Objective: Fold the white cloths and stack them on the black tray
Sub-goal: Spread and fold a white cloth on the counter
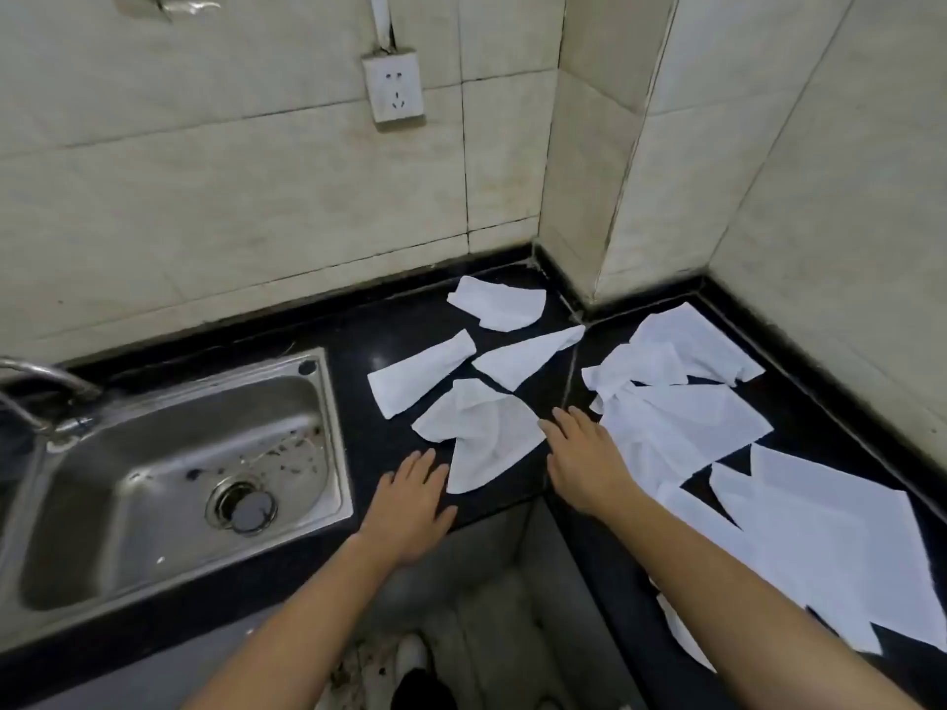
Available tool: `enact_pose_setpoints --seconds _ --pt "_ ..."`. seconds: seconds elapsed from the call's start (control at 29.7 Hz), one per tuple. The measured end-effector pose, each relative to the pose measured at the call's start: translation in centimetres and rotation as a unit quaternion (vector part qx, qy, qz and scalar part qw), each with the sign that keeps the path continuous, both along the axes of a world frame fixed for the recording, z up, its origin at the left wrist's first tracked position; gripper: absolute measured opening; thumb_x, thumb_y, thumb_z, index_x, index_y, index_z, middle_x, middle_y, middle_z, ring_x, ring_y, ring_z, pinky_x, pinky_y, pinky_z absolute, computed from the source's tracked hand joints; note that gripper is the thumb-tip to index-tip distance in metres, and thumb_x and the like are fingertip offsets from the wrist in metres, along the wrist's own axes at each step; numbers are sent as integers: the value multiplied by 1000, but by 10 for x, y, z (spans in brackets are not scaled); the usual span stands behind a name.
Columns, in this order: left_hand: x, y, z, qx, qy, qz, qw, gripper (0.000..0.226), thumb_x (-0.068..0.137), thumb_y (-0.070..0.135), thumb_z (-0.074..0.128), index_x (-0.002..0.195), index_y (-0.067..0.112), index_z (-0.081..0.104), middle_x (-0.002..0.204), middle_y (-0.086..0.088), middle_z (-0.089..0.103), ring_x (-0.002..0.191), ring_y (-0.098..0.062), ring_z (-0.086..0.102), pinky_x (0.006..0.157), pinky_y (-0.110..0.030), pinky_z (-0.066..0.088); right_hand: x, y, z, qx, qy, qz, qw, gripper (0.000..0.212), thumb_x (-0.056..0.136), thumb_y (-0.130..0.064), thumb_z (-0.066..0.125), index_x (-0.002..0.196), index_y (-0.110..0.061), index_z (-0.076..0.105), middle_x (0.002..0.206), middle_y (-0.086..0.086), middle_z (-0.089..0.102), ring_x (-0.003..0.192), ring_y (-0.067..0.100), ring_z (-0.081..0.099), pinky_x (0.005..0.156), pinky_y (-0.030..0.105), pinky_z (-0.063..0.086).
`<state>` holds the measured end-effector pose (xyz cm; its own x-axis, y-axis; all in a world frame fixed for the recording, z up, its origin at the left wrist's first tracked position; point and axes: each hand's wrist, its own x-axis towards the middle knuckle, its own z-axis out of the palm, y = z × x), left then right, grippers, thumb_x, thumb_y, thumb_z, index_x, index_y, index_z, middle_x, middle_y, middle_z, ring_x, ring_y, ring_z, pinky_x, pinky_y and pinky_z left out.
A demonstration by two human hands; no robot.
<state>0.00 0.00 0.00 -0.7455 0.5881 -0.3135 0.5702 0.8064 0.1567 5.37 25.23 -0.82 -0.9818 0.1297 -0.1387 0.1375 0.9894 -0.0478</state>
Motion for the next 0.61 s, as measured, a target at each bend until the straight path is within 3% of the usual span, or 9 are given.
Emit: enact_pose_setpoints --seconds 0.2,0.3,0.37,0.44,0.5,0.54,0.61 --pt "-64 18 -68 53 -56 -94 993 49 99 35 47 144 17 42 149 0 40 134 -21 39 102 -38 41 -52 0 -48 -39 -92 -56 993 63 96 -10 45 156 -15 23 164 10 19 149 32 19 116 42 30" --pt "-87 15 -102 69 -63 -147 985 40 91 33 57 129 17 56 126 1 55 112 -24 53 84 -37 48 -72 -6 -75 -58 -159 -91 981 72 93 -6 49 157 -16 17 166 5 11 150 33 15 116 45 30" --pt "-92 10 -117 84 -27 -177 980 31 78 31 73 105 18 67 101 0 60 89 -23 59 66 -35 49 -77 -11 -90 -56 -166 -108 979 66 92 -3 48 154 -15 28 162 6 23 145 34 25 111 44 35" --pt "-93 1 -129 101 -7 -173 980 20 69 26 81 85 20 70 83 2 60 73 -21 58 56 -33 47 -79 -18 -105 -40 -122 -130 983 49 91 -5 52 139 -14 53 145 10 51 126 36 48 98 42 44" --pt "-96 -7 -132 108 3 -157 982 15 63 19 81 72 20 69 74 3 60 66 -19 57 54 -32 45 -76 -26 -113 -8 -58 -147 987 27 83 -8 69 109 -17 73 108 9 72 92 33 63 77 41 51" --pt "-98 -12 -132 105 -5 -147 984 16 59 16 81 68 20 68 71 4 60 63 -18 57 53 -31 45 -73 -29 -117 -7 -19 -149 989 21 77 -9 78 96 -17 76 94 7 74 81 32 65 70 40 52" --pt "-105 -20 -127 96 -22 -130 987 19 51 14 79 62 19 64 65 4 58 58 -17 55 49 -29 44 -65 -35 -122 -20 51 -134 989 14 74 -12 81 87 -15 76 86 7 72 76 31 66 67 40 52"
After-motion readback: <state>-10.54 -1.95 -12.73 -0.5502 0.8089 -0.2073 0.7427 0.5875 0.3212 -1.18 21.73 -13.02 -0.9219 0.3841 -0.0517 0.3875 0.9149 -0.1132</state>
